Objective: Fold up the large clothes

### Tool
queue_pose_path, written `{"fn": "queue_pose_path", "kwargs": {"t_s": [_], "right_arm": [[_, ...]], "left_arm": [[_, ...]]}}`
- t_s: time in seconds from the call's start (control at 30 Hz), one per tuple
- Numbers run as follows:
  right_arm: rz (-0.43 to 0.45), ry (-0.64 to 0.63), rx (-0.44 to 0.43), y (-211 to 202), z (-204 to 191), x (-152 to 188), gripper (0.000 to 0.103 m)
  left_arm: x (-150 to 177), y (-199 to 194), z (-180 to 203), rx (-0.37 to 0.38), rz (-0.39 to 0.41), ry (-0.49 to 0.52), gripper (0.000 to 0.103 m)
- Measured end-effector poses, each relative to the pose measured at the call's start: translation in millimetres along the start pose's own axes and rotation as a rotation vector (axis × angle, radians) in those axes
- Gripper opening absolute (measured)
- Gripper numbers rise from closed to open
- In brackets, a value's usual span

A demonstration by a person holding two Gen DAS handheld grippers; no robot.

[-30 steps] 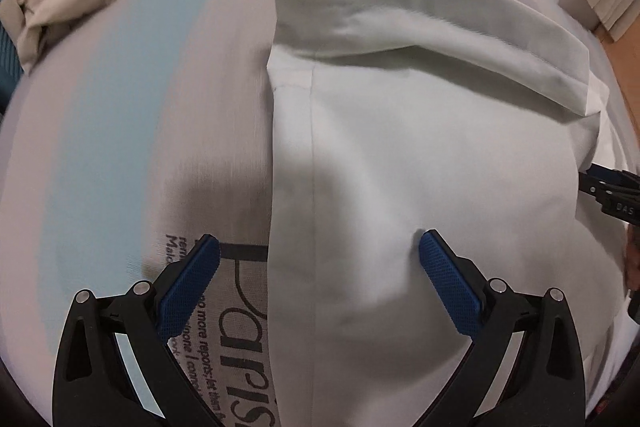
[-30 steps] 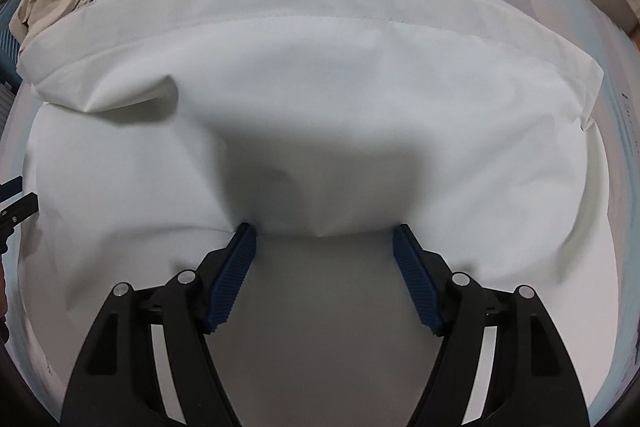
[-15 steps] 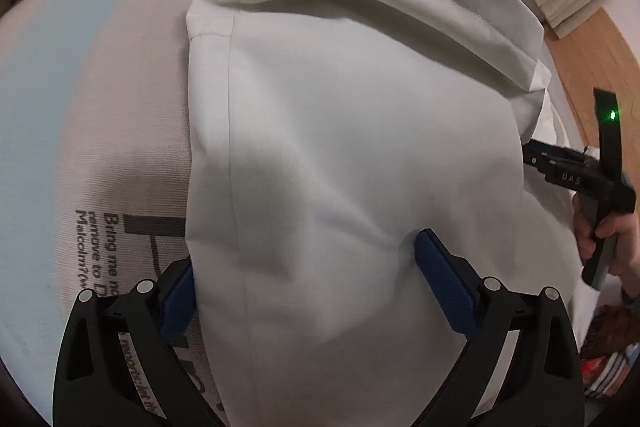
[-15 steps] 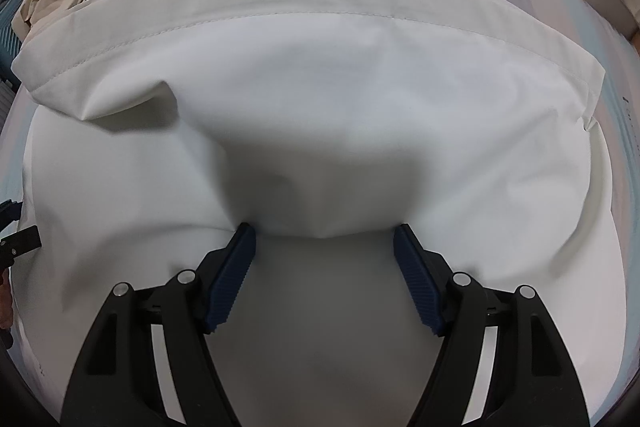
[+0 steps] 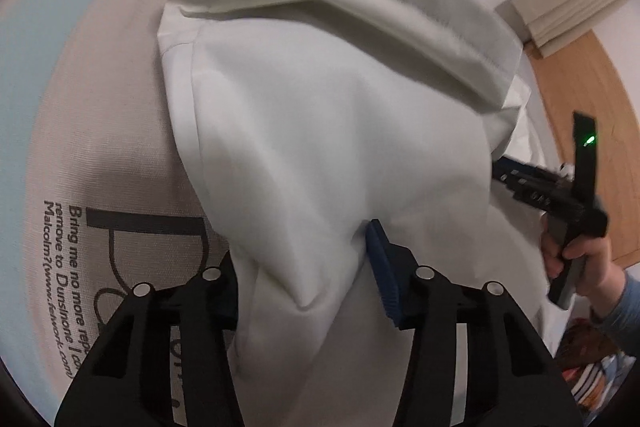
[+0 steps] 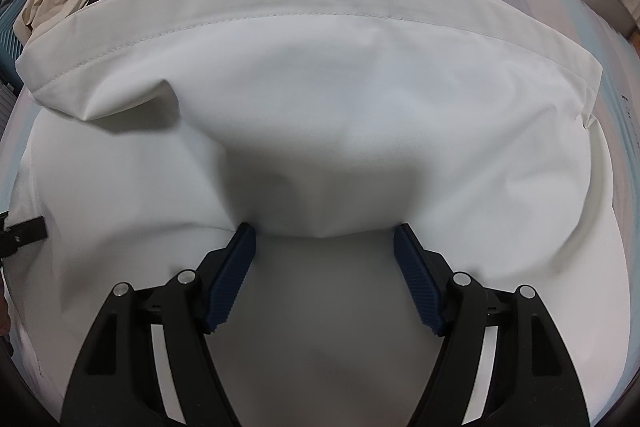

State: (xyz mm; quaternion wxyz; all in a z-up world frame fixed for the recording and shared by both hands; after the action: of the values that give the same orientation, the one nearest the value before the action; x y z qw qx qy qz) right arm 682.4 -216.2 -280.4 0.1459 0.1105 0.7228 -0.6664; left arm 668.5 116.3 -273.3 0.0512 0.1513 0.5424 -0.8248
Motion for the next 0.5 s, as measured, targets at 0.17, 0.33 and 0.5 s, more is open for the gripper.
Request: {"fn": "queue_pose_path", "kwargs": {"t_s": [0.17,0.33,0.5], "right_arm": [[0.006,0.004,0.001,-2,0,9,0.069],[0.012,0.003,0.002,-4,-1,14,0.069],[0.022,-0.004,-0.004,-5,0,23,0.069]], "left_arm": [[0,2,12,-0.055,-0.011,0.038,0.028],[-5,-10,29,-0.112,-0.029,0.024,0.020],[-19,-28,49,-0.157,-0.039,0.010,0.018]]}}
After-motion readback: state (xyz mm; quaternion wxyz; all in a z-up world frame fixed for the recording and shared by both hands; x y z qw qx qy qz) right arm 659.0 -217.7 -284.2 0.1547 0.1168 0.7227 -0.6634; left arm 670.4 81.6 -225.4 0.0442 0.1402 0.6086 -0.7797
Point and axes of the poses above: each gripper's, at about its wrist camera, not at the fingertips, and y roughly the way its jaws point, z to its right, x to its underside, the point moved 5 cm from there along y, roughly the way its jaws point, and after that the axes turned 3 degrees about -x, right-handed, at the moved point
